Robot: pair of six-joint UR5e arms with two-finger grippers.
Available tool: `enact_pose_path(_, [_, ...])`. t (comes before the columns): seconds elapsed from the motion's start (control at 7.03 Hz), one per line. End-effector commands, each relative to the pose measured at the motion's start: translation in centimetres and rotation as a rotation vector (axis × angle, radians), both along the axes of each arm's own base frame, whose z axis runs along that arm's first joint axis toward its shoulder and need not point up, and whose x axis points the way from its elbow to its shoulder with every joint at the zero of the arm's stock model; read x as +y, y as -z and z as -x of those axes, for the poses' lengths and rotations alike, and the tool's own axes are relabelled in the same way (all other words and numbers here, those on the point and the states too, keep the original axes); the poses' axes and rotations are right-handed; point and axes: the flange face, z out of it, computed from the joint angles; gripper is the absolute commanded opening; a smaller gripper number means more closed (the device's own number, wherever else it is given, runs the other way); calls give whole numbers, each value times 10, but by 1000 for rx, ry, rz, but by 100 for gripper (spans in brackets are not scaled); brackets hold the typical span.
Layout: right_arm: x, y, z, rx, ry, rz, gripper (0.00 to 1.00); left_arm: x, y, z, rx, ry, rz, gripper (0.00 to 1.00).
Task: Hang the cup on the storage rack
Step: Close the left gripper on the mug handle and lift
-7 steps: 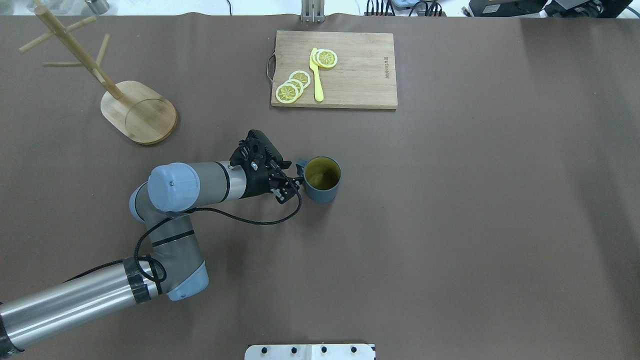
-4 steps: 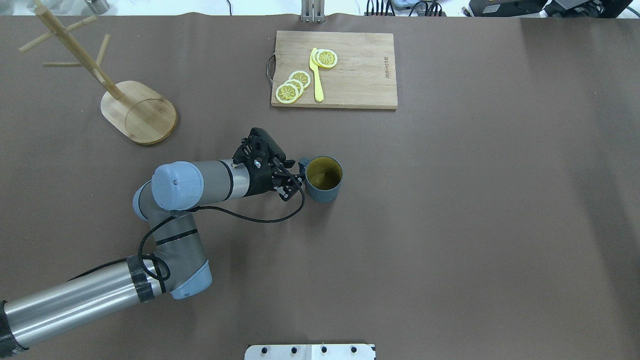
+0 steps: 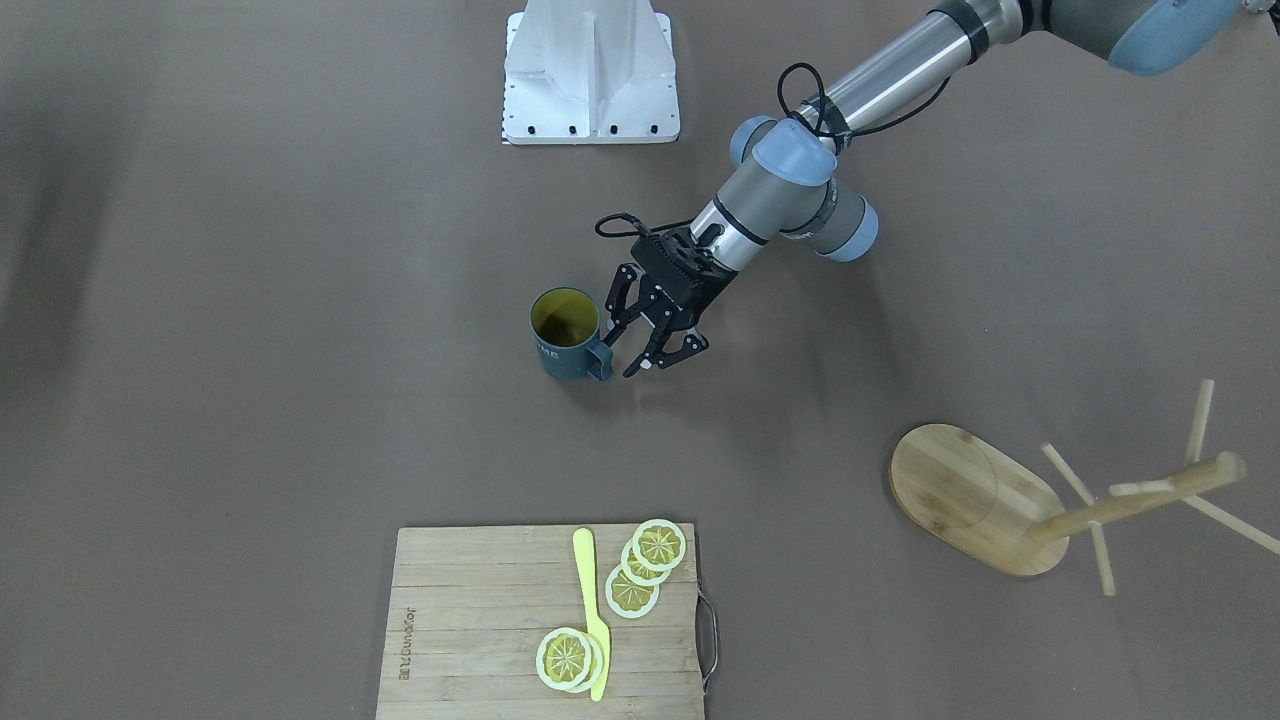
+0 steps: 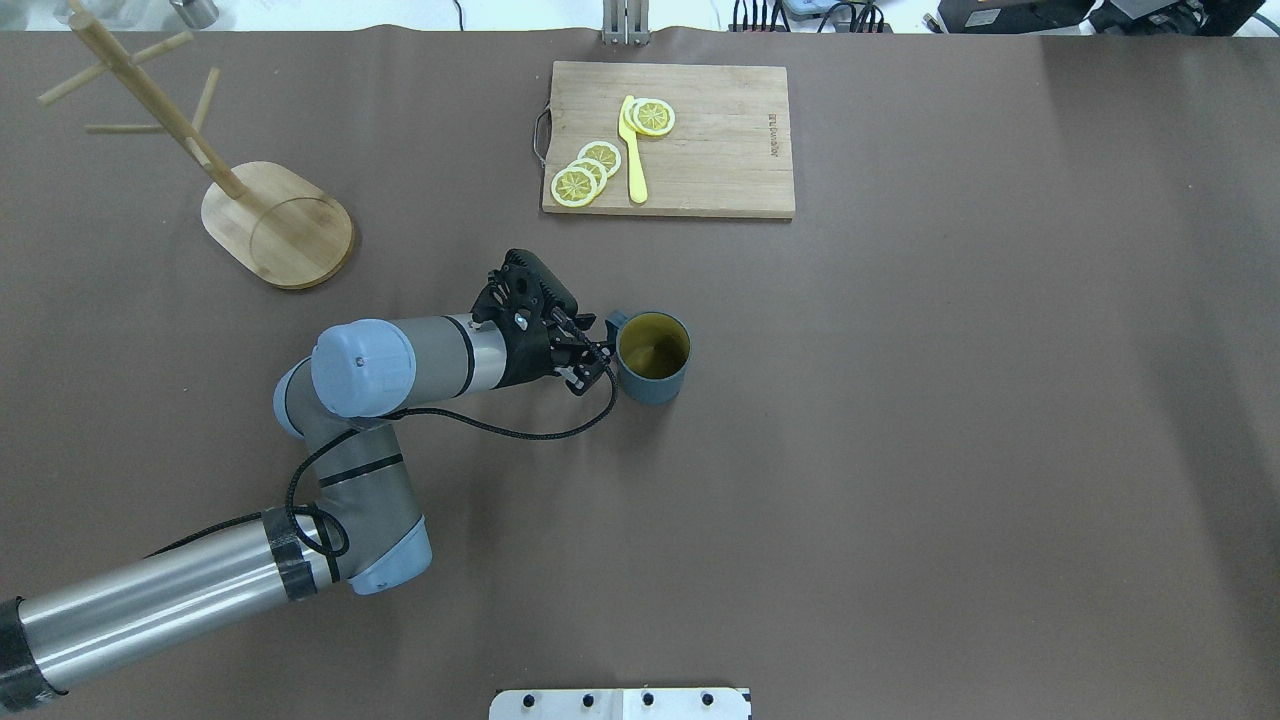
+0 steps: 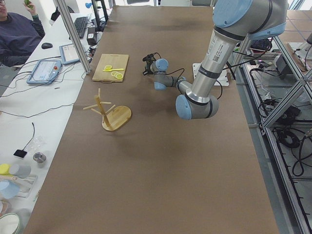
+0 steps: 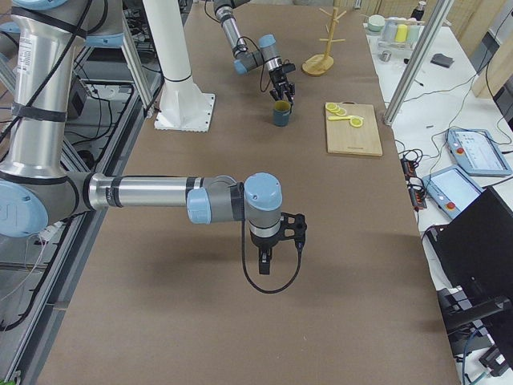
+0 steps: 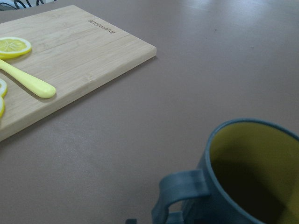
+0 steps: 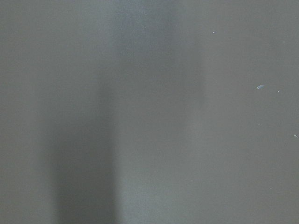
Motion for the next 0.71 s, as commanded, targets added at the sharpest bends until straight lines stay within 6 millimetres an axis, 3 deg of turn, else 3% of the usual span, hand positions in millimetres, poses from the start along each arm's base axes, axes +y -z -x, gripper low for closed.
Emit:
enact_pose_path(0.0, [-1,1,0,0,-3,0,100,-7,-3,-3,-11,14,6,51])
enact_pose_path(0.57, [-2,2,1,1,-1,-3,100,-17,9,-2,-2,19,1,51])
